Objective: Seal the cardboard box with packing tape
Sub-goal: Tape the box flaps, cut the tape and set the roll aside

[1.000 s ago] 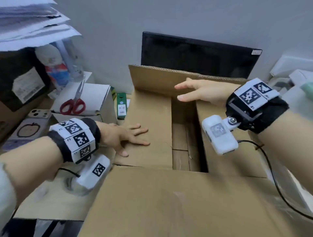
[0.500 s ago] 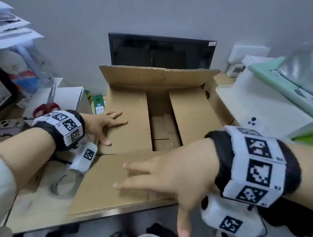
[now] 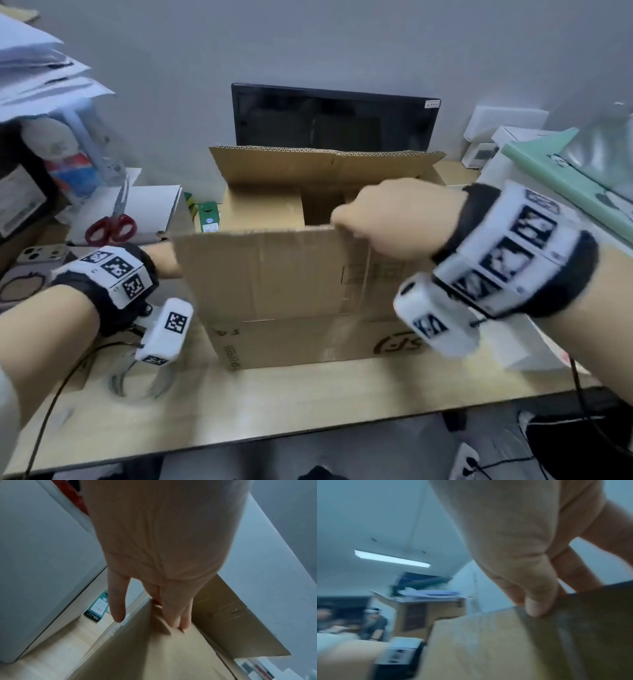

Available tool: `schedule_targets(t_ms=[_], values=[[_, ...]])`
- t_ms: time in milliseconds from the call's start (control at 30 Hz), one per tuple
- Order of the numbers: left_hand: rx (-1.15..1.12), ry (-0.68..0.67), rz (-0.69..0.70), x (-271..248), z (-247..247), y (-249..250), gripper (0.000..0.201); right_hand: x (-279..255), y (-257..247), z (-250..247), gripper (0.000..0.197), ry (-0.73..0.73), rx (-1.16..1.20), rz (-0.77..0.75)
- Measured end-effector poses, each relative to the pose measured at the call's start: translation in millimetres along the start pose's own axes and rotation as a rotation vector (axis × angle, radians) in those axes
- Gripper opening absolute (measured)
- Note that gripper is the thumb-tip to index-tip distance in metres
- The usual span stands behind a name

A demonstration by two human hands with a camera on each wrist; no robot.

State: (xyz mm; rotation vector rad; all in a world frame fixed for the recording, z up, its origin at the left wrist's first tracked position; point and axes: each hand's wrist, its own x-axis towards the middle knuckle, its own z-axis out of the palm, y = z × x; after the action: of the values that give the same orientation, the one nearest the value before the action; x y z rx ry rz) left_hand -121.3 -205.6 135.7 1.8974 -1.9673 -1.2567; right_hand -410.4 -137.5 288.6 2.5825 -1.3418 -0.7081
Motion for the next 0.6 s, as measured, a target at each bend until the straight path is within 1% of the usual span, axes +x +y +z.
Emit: schedule_targets(t_ms=[33, 67, 100, 133, 167, 200, 233, 267, 300, 333, 433, 467, 500, 567, 600], values=[[0.006, 0.018, 0.011, -6, 0, 4, 0.011, 16, 13, 9, 0.034, 0.039, 0.014, 0.083], [-0.044, 0.048, 0.043, -6, 4, 8, 0.015, 30, 21, 23, 0.041, 0.061, 0.058, 0.154], [-0.121, 0.072, 0.067, -12, 7, 19, 0.009, 44, 28, 41, 0.049, 0.069, 0.106, 0.219], [-0.196, 0.125, 0.084, -10, 6, 20, 0.014, 57, 33, 59, 0.056, 0.094, 0.137, 0.255], [-0.295, 0.189, 0.099, -11, 7, 28, 0.034, 69, 36, 79, 0.063, 0.107, 0.141, 0.275], [-0.395, 0.288, 0.082, -7, 3, 26, 0.051, 78, 36, 97, 0.071, 0.112, 0.152, 0.294], [-0.433, 0.393, 0.075, -5, 2, 30, 0.059, 85, 35, 111, 0.081, 0.111, 0.163, 0.308], [-0.385, 0.498, 0.059, -3, 0, 36, 0.063, 91, 36, 122, 0.092, 0.109, 0.181, 0.326], [-0.295, 0.579, 0.077, -1, 0, 42, 0.066, 95, 36, 128, 0.102, 0.113, 0.194, 0.344], [-0.16, 0.645, 0.118, -1, -1, 53, 0.072, 100, 37, 128, 0.11, 0.126, 0.209, 0.354], [0.237, 0.738, 0.307, 2, 1, 98, 0.091, 107, 39, 123, 0.125, 0.175, 0.202, 0.327], [0.349, 0.733, 0.318, 11, 2, 110, 0.093, 109, 40, 122, 0.128, 0.19, 0.187, 0.32], [0.452, 0.696, 0.301, 18, 4, 122, 0.096, 110, 41, 121, 0.131, 0.202, 0.178, 0.32], [0.6, 0.587, 0.213, 34, 11, 141, 0.103, 113, 43, 120, 0.135, 0.199, 0.187, 0.327], [0.624, 0.561, 0.168, 42, 13, 146, 0.104, 114, 44, 119, 0.137, 0.188, 0.195, 0.333]])
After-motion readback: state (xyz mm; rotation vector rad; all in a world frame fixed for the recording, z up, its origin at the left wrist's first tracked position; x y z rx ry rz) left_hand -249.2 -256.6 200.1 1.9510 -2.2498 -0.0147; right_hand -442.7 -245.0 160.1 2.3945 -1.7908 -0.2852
